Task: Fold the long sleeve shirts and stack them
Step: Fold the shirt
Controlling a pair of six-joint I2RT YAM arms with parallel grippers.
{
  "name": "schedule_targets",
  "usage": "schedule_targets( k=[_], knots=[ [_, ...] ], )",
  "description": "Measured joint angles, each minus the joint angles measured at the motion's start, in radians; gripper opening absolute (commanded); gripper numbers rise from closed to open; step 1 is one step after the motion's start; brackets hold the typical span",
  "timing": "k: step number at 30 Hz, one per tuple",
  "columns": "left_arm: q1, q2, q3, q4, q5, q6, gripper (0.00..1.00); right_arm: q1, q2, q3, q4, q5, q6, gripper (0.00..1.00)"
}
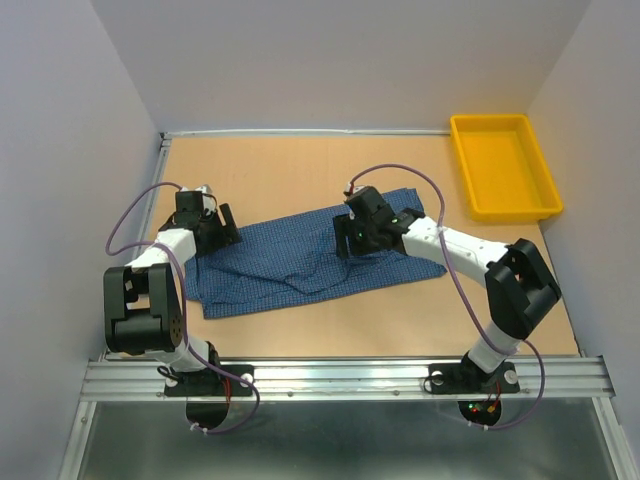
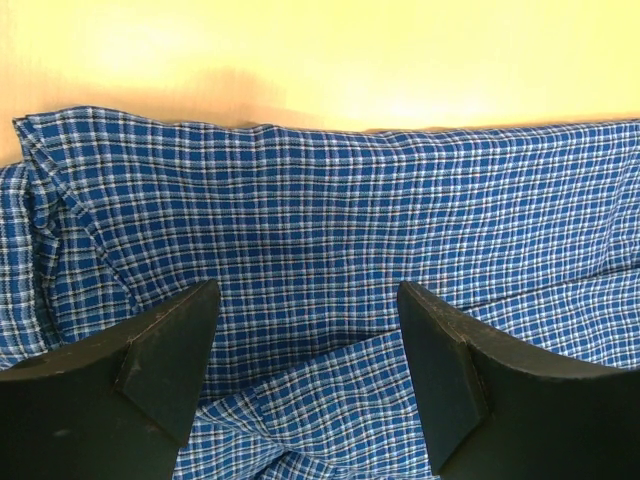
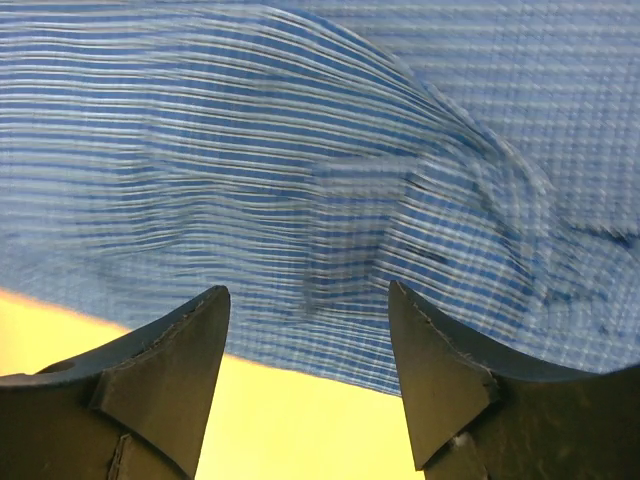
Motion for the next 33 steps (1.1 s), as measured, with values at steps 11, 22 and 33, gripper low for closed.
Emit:
schedule_targets(
  k=[11, 22, 33],
  knots=[
    [-0.006, 0.000, 0.000, 0.000, -0.005, 0.001, 0.83, -0.003, -0.028, -0.114, -0.001, 0.274, 0.132, 0.62],
    [-0.011, 0.000, 0.000, -0.001, -0.010, 0.001, 0.83, -0.230, -0.290, -0.443, 0.243, 0.045, 0.340, 0.50],
    [-0.016, 0.000, 0.000, -0.001, -0.011, 0.001, 0.83, -0.246, -0.219, -0.542, 0.571, -0.186, 0.462, 0.45]
  ],
)
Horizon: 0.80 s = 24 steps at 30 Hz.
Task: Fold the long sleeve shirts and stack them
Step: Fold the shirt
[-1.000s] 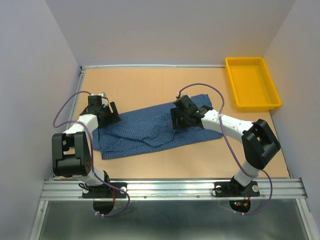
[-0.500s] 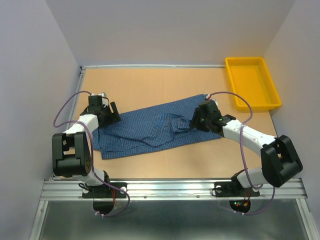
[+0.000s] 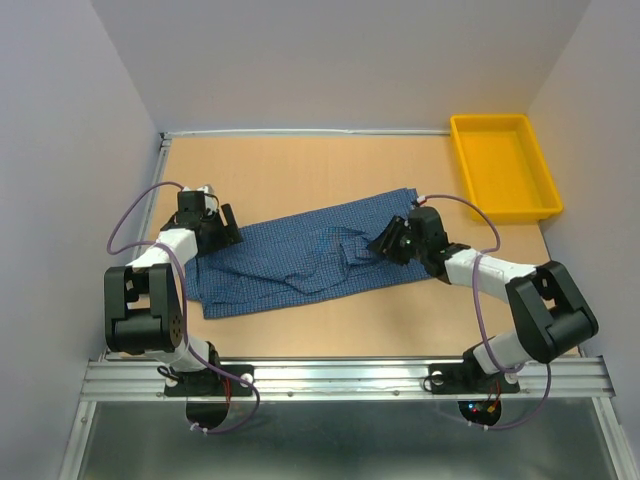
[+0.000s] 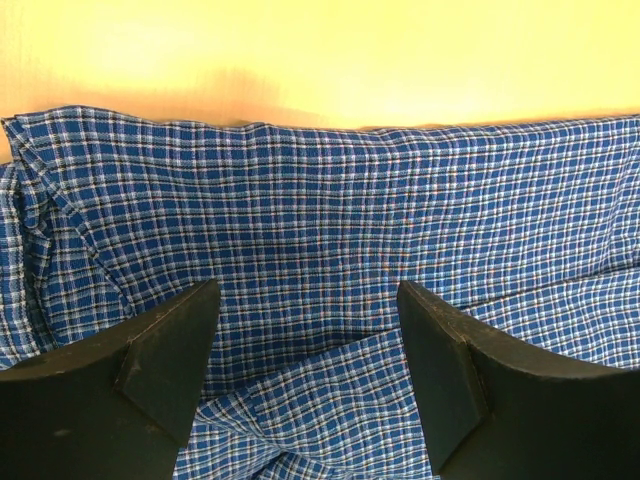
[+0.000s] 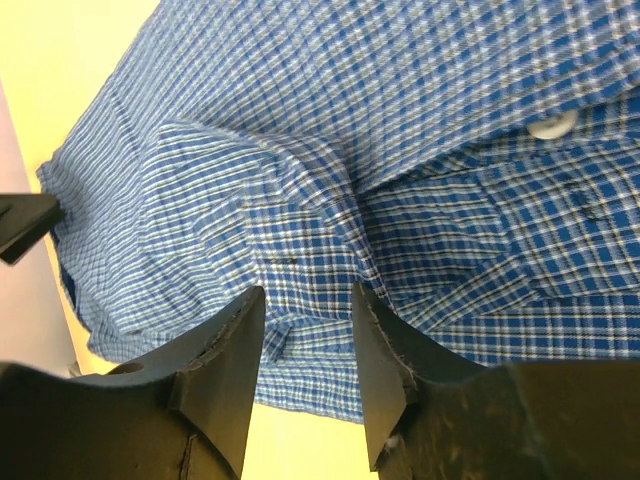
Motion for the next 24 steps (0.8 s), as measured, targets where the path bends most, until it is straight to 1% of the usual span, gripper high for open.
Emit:
schedule_targets(
  k=[6, 14, 24],
  knots=[
    [-0.001, 0.000, 0.000, 0.000, 0.000, 0.000, 0.83, 0.000, 0.017, -0.034, 0.041, 0.000, 0.018, 0.45],
    [-0.001, 0.000, 0.000, 0.000, 0.000, 0.000, 0.83, 0.000, -0.031, -0.060, 0.016, 0.072, 0.006, 0.47],
    [-0.007, 0.000, 0.000, 0.000, 0.000, 0.000, 0.83, 0.000, 0.003, -0.060, 0.008, 0.093, 0.007, 0.47]
  ],
)
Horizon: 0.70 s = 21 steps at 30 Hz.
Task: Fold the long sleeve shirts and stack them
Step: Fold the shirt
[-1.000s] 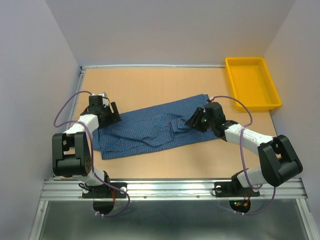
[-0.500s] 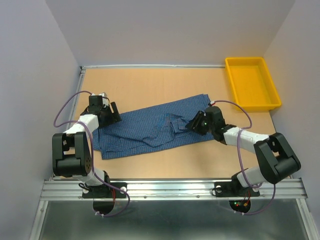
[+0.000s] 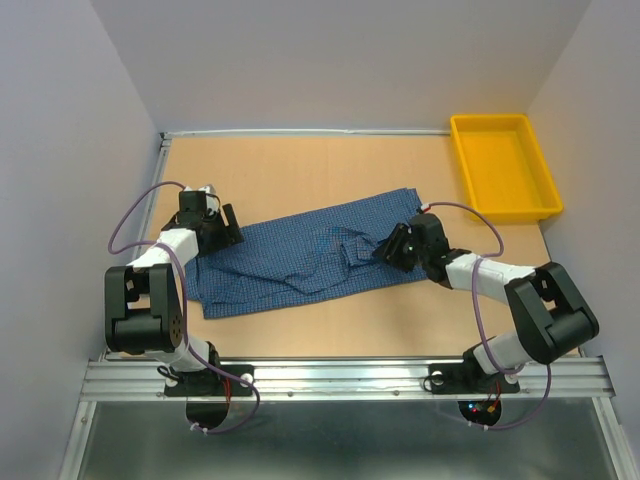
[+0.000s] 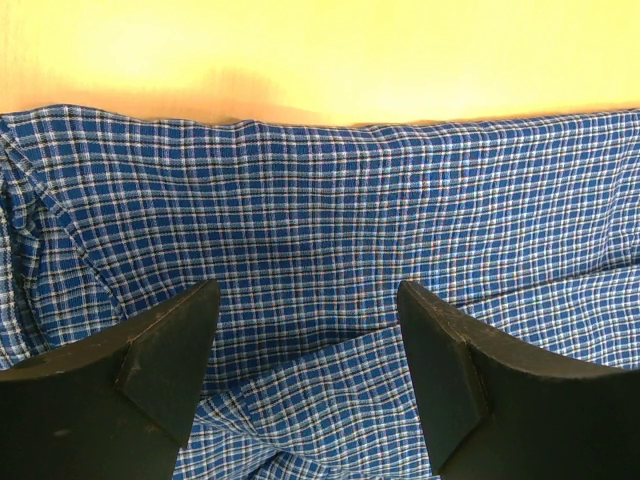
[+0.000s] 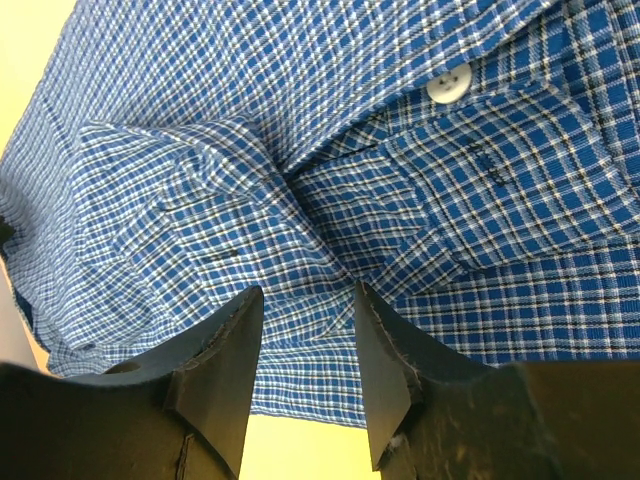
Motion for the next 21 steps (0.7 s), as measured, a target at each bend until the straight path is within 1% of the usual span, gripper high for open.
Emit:
schedule_targets(
  k=[10, 13, 14, 15, 16, 17, 19, 20, 21],
  knots=[
    [0.000, 0.000, 0.000, 0.000, 0.000, 0.000, 0.83, 0.000, 0.029, 0.000, 0.016, 0.001, 0.004, 0.46],
    [0.000, 0.000, 0.000, 0.000, 0.000, 0.001, 0.83, 0.000, 0.029, 0.000, 0.035, -0.002, 0.004, 0.40],
    [0.000, 0.000, 0.000, 0.000, 0.000, 0.001, 0.83, 0.000, 0.029, 0.000, 0.044, -0.004, 0.004, 0.35],
    [0.000, 0.000, 0.000, 0.000, 0.000, 0.001, 0.83, 0.000, 0.029, 0.000, 0.051, -0.005, 0.003, 0.33],
    [0.000, 0.000, 0.000, 0.000, 0.000, 0.001, 0.83, 0.000, 0.029, 0.000, 0.058, -0.008, 0.003, 0.22],
    [0.000, 0.000, 0.000, 0.000, 0.000, 0.001, 0.83, 0.000, 0.029, 0.000, 0.062, -0.011, 0.001, 0.15],
    [0.000, 0.000, 0.000, 0.000, 0.000, 0.002, 0.83, 0.000, 0.029, 0.000, 0.069, -0.019, -0.007, 0.03],
    [0.000, 0.000, 0.000, 0.000, 0.000, 0.003, 0.83, 0.000, 0.029, 0.000, 0.072, -0.021, -0.014, 0.01],
    [0.000, 0.000, 0.000, -0.001, -0.001, 0.003, 0.83, -0.001, 0.029, 0.000, 0.072, -0.024, -0.021, 0.00]
  ],
)
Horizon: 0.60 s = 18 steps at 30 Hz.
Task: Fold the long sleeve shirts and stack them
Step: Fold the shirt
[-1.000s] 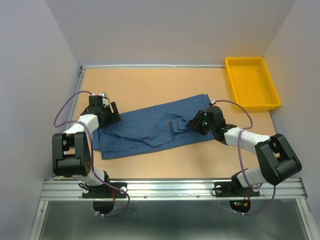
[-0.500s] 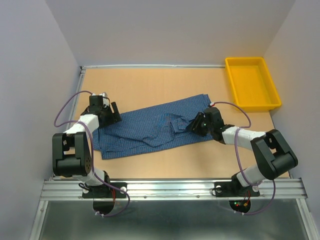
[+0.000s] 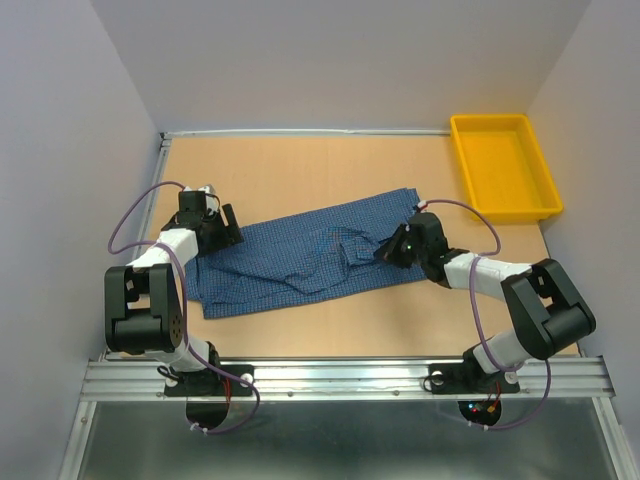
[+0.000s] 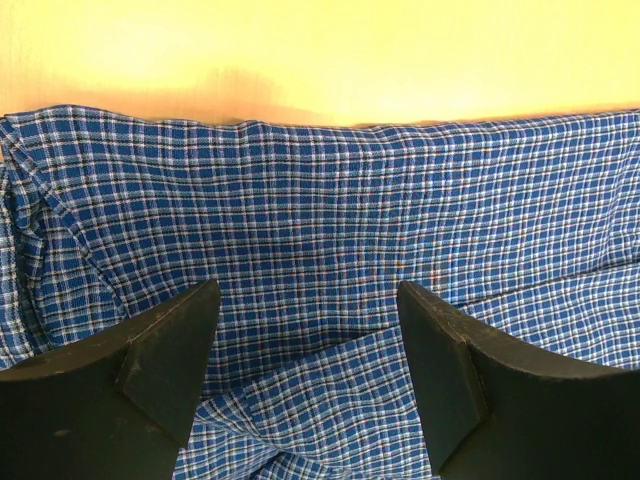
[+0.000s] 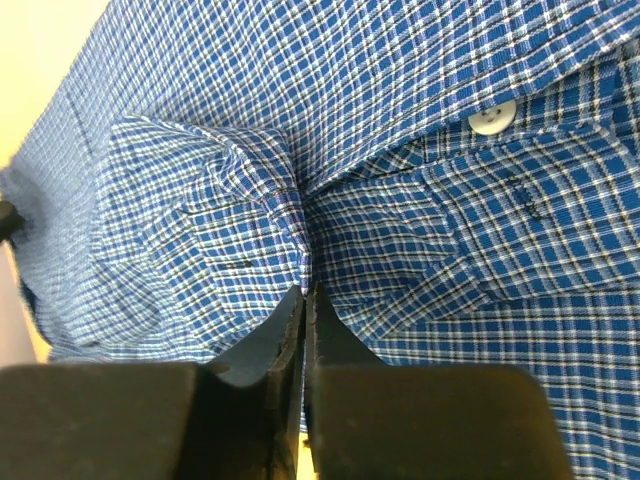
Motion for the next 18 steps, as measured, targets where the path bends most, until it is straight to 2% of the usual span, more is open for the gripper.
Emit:
schedule_targets(
  k=[4, 6, 13, 16, 18],
  knots=[
    [-0.001, 0.000, 0.000, -0.001, -0.002, 0.000, 0.83, -0.024, 0.000, 0.015, -0.043, -0.002, -0.078, 0.01],
    [-0.001, 0.000, 0.000, -0.002, -0.003, 0.000, 0.83, -0.053, 0.003, 0.066, -0.127, 0.007, -0.142, 0.01],
    [-0.005, 0.000, 0.000, -0.007, -0.005, 0.001, 0.83, -0.087, 0.143, 0.390, -0.336, 0.029, -0.397, 0.08],
    [-0.006, 0.000, 0.000, -0.008, -0.007, 0.001, 0.83, -0.087, 0.212, 0.494, -0.397, 0.034, -0.468, 0.20],
    [-0.006, 0.000, 0.000, -0.008, -0.011, 0.001, 0.83, -0.086, 0.245, 0.539, -0.431, 0.048, -0.502, 0.37]
  ],
)
